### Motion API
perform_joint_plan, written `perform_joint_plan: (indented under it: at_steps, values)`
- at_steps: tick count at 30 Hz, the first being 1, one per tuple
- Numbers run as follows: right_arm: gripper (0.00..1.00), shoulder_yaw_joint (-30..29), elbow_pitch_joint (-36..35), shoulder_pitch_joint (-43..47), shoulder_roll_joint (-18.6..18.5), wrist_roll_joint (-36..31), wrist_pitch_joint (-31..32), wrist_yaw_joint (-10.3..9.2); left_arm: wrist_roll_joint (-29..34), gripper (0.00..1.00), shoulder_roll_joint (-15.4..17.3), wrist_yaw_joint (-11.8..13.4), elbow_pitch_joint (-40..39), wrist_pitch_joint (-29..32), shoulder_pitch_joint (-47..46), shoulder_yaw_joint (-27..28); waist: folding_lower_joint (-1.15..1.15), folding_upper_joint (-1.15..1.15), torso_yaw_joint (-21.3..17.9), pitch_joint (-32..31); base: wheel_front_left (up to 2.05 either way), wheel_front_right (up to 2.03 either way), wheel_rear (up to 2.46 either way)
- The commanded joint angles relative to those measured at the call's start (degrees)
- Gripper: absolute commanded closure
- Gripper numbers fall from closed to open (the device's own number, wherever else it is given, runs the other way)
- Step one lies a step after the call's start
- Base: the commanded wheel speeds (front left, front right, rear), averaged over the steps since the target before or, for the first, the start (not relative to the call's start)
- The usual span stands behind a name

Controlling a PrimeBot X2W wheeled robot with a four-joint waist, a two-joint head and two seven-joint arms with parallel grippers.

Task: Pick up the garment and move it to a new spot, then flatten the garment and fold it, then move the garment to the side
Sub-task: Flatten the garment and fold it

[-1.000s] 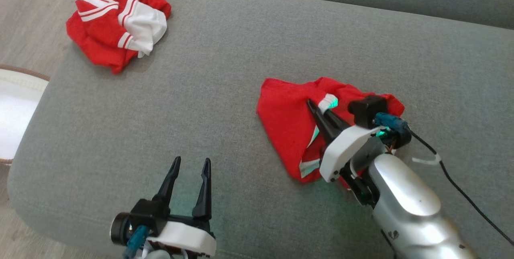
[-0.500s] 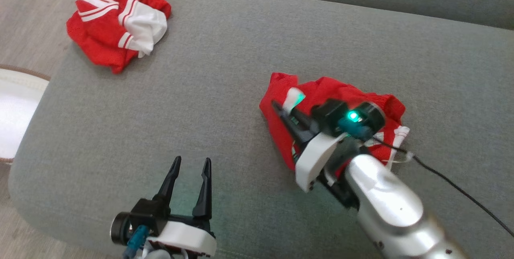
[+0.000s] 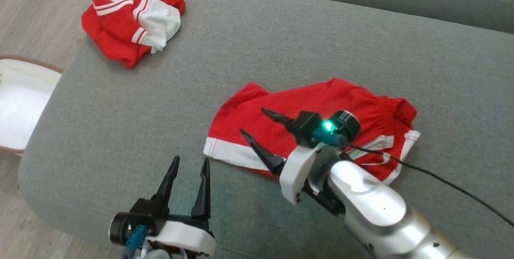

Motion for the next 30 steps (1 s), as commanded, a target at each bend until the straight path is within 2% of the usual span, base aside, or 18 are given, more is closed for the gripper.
perform_joint_plan:
  at_steps: [1, 10, 15, 24, 30]
  values:
    - [0.00, -1.19, -1.46, -1.62, 1.21, 0.12, -1.62, 0.39, -0.39, 0.00, 0.19, 0.20, -1.82, -0.72, -1.85, 2.48, 0.00, 0.00, -0.72, -0.23, 0.00, 0.00, 0.00]
    - [0.00, -10.11, -2.41, 1.27, 1.21, -0.02, -5.59, 0.39, -0.18, 0.00, 0.66, 0.32, -2.27, -0.72, -1.39, 2.83, 0.00, 0.00, -4.67, -1.09, 0.00, 0.00, 0.00]
    - [0.00, -16.85, -3.97, 5.40, 1.22, -3.31, -7.22, 0.39, -0.12, 0.00, 0.87, 0.40, -2.26, -0.72, -1.33, 2.76, 0.00, 0.00, -7.65, -1.92, 0.00, 0.00, 0.00]
    - [0.00, -29.89, -10.54, 16.18, 1.22, -6.83, -8.89, 0.39, -0.63, 0.00, 1.63, 0.98, -1.88, -0.52, -0.82, 3.24, 0.00, 0.00, -11.62, -4.73, 0.00, 0.00, 0.00]
    - [0.00, -36.43, -15.71, 24.06, 1.22, -7.88, -10.70, 0.39, -1.13, 0.00, 2.69, 1.65, -1.70, -0.29, 0.54, 3.90, 0.00, 0.00, -11.80, -7.15, 0.00, 0.00, 0.00]
